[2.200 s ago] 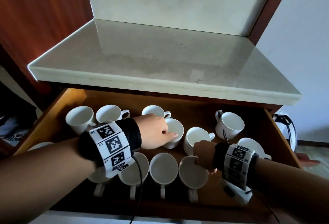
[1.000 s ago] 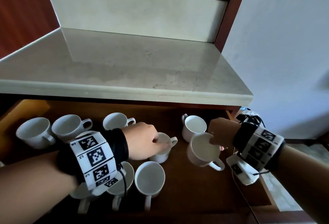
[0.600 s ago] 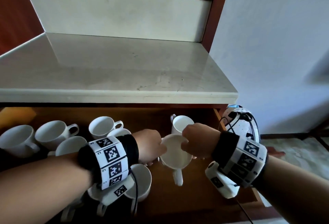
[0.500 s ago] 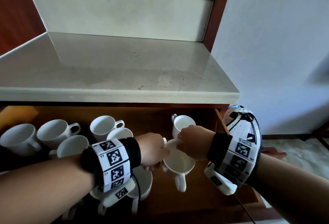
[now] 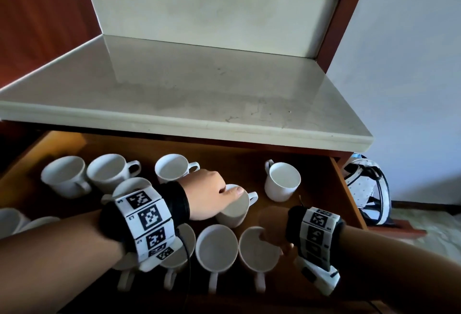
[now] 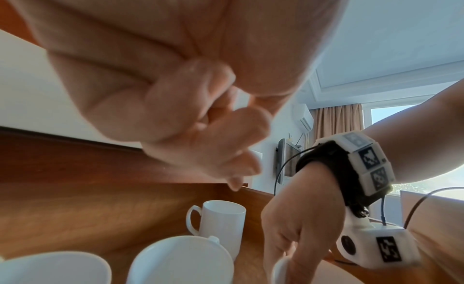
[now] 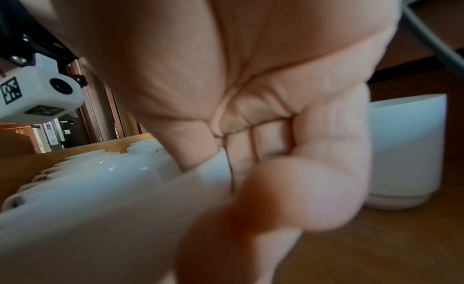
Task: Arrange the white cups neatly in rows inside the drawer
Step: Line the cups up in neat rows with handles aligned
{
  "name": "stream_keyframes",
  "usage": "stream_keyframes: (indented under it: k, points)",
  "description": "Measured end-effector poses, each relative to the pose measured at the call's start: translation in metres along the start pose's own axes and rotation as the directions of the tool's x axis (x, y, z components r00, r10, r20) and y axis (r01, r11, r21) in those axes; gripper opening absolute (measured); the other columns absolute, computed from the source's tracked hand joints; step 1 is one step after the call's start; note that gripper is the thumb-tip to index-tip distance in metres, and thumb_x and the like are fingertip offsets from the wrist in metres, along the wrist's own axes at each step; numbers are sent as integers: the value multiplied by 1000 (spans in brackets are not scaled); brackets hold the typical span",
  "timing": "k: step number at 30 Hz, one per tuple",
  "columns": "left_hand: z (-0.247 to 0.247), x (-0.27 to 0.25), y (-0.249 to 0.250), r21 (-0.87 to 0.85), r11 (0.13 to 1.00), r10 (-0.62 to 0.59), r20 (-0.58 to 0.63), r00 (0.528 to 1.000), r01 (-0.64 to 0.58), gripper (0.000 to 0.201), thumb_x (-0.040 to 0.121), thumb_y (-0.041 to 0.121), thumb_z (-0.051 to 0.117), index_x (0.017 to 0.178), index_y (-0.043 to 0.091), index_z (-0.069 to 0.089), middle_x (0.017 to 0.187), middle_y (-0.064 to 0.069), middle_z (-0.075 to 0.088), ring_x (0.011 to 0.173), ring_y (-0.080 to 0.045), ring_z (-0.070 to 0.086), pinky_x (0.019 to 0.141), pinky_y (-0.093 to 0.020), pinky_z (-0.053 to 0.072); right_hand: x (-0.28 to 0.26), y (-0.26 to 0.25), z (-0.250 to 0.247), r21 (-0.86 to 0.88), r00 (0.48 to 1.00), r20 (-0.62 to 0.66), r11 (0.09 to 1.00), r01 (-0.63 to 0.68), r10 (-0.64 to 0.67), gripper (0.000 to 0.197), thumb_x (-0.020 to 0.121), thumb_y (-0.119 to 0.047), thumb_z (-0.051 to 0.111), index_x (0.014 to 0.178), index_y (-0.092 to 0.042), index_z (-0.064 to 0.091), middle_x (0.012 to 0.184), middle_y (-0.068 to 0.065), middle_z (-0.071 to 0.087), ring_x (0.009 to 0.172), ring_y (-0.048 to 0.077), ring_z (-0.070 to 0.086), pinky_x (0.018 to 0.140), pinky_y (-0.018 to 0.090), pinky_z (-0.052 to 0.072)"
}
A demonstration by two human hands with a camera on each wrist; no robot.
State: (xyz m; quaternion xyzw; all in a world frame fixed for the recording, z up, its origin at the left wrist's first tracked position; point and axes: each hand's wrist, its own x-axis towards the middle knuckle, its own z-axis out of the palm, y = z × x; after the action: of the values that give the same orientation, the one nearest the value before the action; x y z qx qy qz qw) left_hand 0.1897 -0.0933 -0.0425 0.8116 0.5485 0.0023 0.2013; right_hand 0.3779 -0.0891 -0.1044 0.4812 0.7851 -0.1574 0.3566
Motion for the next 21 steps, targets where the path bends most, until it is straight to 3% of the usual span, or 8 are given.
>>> stream_keyframes:
  k: [7, 10, 11, 12, 14, 16, 18, 21]
  points:
    - [-7, -10, -15, -42, 998, -36, 35, 999, 37, 63, 95, 61, 30, 66, 11, 54, 66, -11, 60, 57, -19, 51, 71, -38, 51, 8, 0, 2, 56, 1000, -2, 998, -22, 22, 34, 93, -24, 47, 105, 1, 67, 107, 16, 71, 101, 30, 67, 84, 34, 52]
    - [-10, -13, -20, -36, 998, -45, 41, 998, 46, 63, 95, 62, 30, 62, 11, 51, 65, -9, 60, 55, -17, 50, 69, -37, 50, 6, 4, -3, 93, 993, 112, 994, -57, 46, 41, 95, -36, 46, 91, -1, 67, 95, 16, 75, 67, 14, 68, 72, 27, 52]
    - [-12, -14, -21, -35, 998, -48, 44, 998, 49, 63, 95, 62, 30, 62, 12, 50, 65, -9, 60, 55, -17, 50, 69, -37, 50, 5, 6, -8, 162, 985, 165, 983, -86, 59, 47, 96, -43, 43, 85, -3, 65, 88, 18, 74, 56, 8, 64, 63, 22, 50]
    - [-14, -15, -22, -32, 998, -50, 45, 998, 51, 63, 95, 61, 30, 62, 12, 51, 65, -8, 60, 55, -17, 51, 66, -35, 50, 6, 9, -16, 276, 970, 231, 950, -142, 78, 54, 97, -49, 37, 82, -3, 62, 81, 20, 72, 55, 6, 64, 58, 20, 49]
    - [-18, -17, -25, -28, 998, -47, 39, 998, 48, 61, 96, 59, 30, 62, 14, 53, 62, -3, 60, 53, -14, 51, 59, -29, 45, 7, 12, -32, 553, 934, 338, 780, -294, 112, 69, 96, -58, 25, 78, 1, 58, 73, 19, 64, 78, 20, 71, 67, 22, 52]
    - [-22, -18, -28, -20, 999, -39, 43, 998, 40, 60, 98, 57, 30, 63, 13, 52, 62, -3, 59, 54, -14, 50, 54, -25, 39, 13, 15, -44, 653, 965, 198, 710, -261, 173, 78, 88, -70, 30, 74, 0, 61, 66, 13, 67, 67, 25, 70, 69, 29, 57]
    - [-22, -19, -33, -5, 999, -36, 46, 998, 37, 61, 97, 58, 29, 68, 10, 54, 68, -12, 61, 58, -19, 52, 58, -30, 42, 18, 7, -50, 617, 973, 41, 760, -204, 228, 68, 87, -66, 42, 75, -3, 63, 67, 10, 68, 64, 25, 69, 67, 28, 57]
    - [-21, -21, -40, 10, 999, -38, 19, 999, 38, 68, 96, 60, 30, 67, 5, 58, 76, -20, 68, 65, -30, 60, 69, -39, 50, 28, -6, -51, 286, 892, -309, 926, -244, 331, 53, 86, -55, 57, 113, -9, 54, 109, 10, 66, 105, 28, 64, 89, 36, 48]
